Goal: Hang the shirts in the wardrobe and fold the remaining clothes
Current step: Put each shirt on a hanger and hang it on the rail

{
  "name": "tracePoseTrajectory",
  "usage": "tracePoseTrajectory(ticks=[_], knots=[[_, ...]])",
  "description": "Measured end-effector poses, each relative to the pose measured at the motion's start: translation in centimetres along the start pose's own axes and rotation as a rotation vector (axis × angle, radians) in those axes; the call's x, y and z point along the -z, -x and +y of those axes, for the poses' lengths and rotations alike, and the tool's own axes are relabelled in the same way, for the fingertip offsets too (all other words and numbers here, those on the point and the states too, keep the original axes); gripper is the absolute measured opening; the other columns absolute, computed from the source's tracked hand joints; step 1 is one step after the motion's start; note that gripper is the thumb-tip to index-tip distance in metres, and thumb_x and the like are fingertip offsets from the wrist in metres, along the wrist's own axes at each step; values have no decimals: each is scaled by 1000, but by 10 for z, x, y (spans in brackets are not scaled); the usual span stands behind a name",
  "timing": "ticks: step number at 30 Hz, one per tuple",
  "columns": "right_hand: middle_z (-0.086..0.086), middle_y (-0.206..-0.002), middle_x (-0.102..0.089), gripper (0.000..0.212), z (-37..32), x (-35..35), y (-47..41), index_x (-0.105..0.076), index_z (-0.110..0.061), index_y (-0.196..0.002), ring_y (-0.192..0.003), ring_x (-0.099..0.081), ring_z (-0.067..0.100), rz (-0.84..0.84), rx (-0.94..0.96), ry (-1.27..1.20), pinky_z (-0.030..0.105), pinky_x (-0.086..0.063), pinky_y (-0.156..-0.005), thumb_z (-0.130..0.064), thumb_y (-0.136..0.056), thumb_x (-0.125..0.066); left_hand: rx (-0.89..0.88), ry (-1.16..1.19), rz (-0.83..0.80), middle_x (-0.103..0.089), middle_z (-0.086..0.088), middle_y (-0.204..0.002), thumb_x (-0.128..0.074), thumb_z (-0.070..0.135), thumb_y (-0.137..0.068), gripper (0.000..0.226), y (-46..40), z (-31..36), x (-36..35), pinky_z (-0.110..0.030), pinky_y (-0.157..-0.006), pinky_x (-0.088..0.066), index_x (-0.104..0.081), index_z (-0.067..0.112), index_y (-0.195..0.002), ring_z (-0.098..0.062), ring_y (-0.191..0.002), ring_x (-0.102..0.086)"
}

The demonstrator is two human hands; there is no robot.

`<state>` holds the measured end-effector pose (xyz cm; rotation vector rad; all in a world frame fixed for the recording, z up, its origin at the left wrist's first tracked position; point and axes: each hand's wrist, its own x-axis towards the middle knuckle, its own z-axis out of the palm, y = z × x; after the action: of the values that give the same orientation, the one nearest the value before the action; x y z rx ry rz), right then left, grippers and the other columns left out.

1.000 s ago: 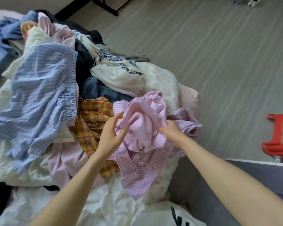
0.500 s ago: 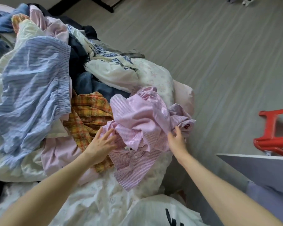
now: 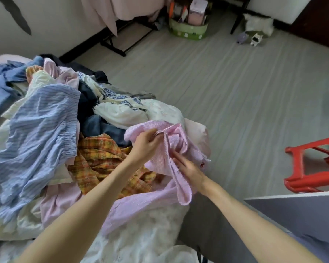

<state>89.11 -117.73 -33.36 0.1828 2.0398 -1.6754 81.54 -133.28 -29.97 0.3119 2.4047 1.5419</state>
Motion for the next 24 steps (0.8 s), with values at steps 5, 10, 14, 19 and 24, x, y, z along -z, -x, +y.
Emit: tracePoseTrajectory(ticks=[5, 10, 14, 19, 24], knots=[[-7, -144, -42, 79, -46, 51, 39, -37, -48, -134, -131, -39, 10, 64, 67, -25, 41, -31, -110, -78, -62, -54, -74, 126, 3, -42, 0, -61, -51, 13, -93, 24, -15, 90, -28, -19, -45, -27, -56, 8, -70, -4, -50, -34], [-18, -99, -59, 28, -75, 101, 81, -49, -33, -105, -94, -59, -7, 373, 250, 203, 11, -46, -70, -37, -82, -65, -230, 153, -113, -36, 2, -59, -53, 16, -93, 29, -14, 182, -57, -20, -46, -25, -51, 5, -67, -6, -51, -30], [-5, -82, -56, 15, -84, 158, 129, -51, -8, -95, -79, -55, 19, 675, 338, 376, 32, -42, -69, -21, -98, -43, -458, -105, -117, -32, 5, -53, -56, 13, -92, 36, -4, 242, -77, -19, -47, -24, -43, 13, -58, -6, -46, -29], [-1, -79, -56, 15, -105, 224, 206, -52, -12, -91, -69, -49, 9, 1011, 402, 95, 14, -39, -58, 0, -93, -44, -440, -48, -187, -58, -9, -72, -52, 16, -94, 26, 10, 271, -94, -28, -66, -50, -64, -7, -95, -12, -64, -54], [8, -86, -63, 16, -131, 263, 272, -58, -4, -101, -80, -59, 21, 1078, 430, -366, 33, -48, -71, -4, -94, -44, -261, 7, -539, -29, 2, -145, -66, 27, -83, 78, 32, 256, -150, -18, -103, -32, -20, 20, -146, -12, -132, -32]])
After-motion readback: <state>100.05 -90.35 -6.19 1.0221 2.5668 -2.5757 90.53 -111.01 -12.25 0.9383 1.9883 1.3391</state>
